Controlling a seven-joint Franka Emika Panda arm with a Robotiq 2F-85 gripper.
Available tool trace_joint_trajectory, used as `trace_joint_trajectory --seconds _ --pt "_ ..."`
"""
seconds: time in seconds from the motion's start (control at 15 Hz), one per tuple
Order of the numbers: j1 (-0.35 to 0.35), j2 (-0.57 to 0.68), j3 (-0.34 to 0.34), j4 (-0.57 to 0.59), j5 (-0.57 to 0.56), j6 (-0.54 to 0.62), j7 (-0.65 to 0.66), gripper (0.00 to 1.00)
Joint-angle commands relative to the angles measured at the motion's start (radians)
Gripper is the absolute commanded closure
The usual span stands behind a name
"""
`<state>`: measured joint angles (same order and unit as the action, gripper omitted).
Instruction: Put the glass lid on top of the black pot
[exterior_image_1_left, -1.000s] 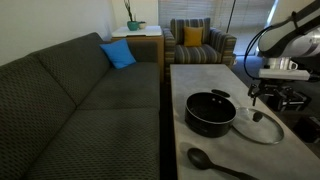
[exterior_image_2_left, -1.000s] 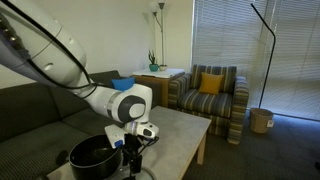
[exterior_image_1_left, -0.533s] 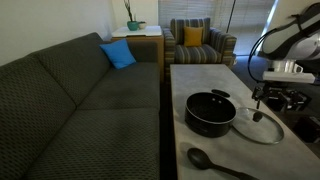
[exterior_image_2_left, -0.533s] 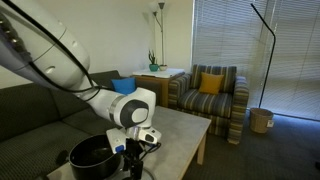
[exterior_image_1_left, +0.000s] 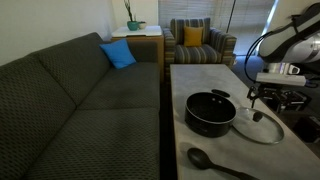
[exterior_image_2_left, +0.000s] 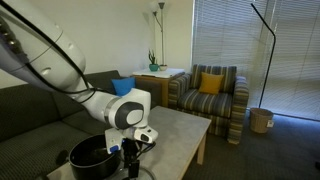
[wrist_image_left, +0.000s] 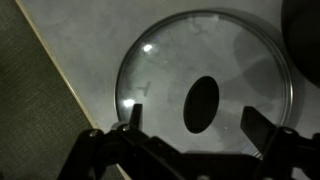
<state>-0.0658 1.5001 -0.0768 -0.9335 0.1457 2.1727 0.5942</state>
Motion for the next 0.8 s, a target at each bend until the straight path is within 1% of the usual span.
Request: trace_joint_trajectory --seconds 0.0,0.2,0.33,0.53,0.73 --pt "0.021 0.000 -0.008 -0.058 0.015 0.150 0.064 0.00" --pt "0.022 0.000 -0.014 -0.085 0.011 0.197 0.093 0.00" --pt "0.014 0.001 -0.017 -0.093 0.013 0.187 0.105 0.00" --pt "-0.009 0.001 0.002 -0.106 0.018 0.177 0.071 0.00" --pt "-0.016 0.001 0.011 -0.112 0.029 0.187 0.077 0.00"
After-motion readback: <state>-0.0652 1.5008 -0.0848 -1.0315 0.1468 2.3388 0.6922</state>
